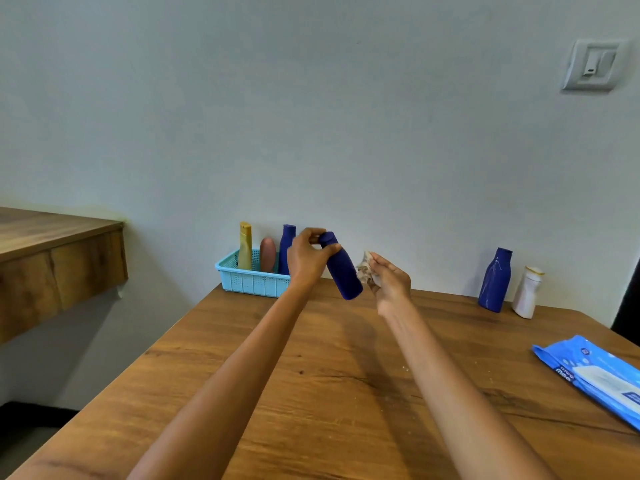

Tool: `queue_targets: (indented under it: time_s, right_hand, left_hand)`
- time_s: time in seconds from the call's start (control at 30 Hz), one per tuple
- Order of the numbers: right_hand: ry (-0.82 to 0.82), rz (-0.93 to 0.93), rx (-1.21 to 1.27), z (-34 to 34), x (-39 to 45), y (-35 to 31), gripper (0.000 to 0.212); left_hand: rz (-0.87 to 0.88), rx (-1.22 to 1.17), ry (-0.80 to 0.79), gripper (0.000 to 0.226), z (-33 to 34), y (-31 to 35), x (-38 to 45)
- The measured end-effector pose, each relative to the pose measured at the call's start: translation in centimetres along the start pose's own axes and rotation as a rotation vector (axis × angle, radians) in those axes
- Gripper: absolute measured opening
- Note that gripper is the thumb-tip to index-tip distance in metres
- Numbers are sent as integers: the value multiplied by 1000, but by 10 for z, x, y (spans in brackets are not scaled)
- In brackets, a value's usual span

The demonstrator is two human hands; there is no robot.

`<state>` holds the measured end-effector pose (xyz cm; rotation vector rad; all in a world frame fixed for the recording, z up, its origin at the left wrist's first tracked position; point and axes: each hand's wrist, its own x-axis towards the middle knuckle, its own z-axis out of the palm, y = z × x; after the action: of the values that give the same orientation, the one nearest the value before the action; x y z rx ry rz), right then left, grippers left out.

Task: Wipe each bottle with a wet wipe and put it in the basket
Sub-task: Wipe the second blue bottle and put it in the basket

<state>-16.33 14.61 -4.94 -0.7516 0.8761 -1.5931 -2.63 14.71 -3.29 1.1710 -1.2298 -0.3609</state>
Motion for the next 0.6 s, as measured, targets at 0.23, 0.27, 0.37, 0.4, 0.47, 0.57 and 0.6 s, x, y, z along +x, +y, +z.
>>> queue_targets:
  time_s: [0.23,0.27,0.37,0.4,0.47,0.57,0.6]
  right_hand:
    - [-123,-12,-31,46,9,2,16]
    - [-121,-9,-45,51,13,4,17]
    - [-118,29,-50,65,23,12,8]
    - [-119,39,-56,69,26,15,6]
    - [-124,44,-86,74,34,21,9]
    - [-102,43,-135,79,46,30,17]
    - [-91,47,-141,79,50,33,17]
  left_hand:
    - [51,103,144,41,-57,27,72]
    - [49,121,153,40,-60,25,81]
    - [47,177,140,34,-56,10,98]
    - [47,188,126,32,-51,2,102]
    - [45,205,85,30,-39,-14,107]
    - [60,285,34,29,-24,-33,113]
    - [71,317,18,30,-21,-38,116]
